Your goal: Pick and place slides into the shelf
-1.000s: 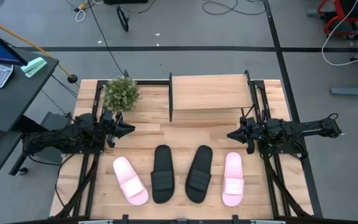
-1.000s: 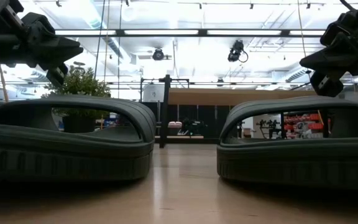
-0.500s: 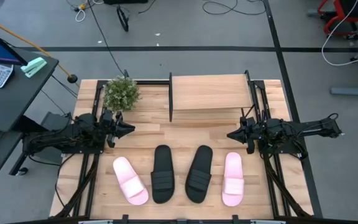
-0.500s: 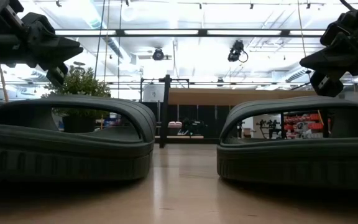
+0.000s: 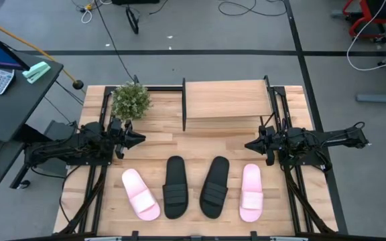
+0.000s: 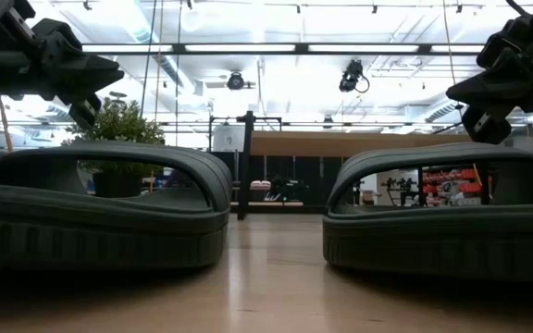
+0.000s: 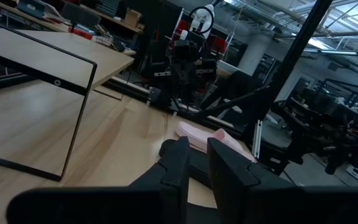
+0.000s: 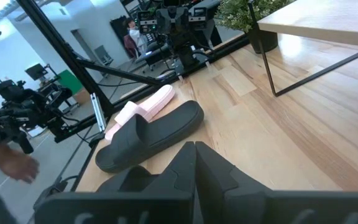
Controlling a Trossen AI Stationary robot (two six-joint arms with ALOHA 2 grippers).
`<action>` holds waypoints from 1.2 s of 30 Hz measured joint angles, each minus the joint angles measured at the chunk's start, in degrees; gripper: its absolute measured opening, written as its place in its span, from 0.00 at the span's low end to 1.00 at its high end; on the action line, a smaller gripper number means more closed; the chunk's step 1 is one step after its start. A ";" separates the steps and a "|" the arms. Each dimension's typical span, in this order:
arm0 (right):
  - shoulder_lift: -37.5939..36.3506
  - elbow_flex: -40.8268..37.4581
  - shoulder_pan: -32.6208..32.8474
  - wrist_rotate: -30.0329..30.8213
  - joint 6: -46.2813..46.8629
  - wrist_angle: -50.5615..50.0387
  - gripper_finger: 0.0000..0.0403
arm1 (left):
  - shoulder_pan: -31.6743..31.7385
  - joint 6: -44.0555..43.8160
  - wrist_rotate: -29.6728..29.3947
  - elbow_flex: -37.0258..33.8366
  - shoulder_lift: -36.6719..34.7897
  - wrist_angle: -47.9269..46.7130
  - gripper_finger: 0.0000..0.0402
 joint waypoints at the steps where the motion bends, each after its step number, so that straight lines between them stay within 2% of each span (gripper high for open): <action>1: 0.00 0.02 0.02 0.00 0.00 -0.02 0.03 | 0.01 -0.01 0.01 0.00 0.02 0.01 0.15; 25: -0.02 0.00 0.00 -0.01 0.00 -0.01 0.03 | 0.00 -0.01 0.00 -0.01 0.01 -0.01 0.13; 36: -0.02 0.02 0.02 0.00 0.00 0.00 0.03 | 0.02 0.00 -0.01 0.01 0.00 -0.01 0.16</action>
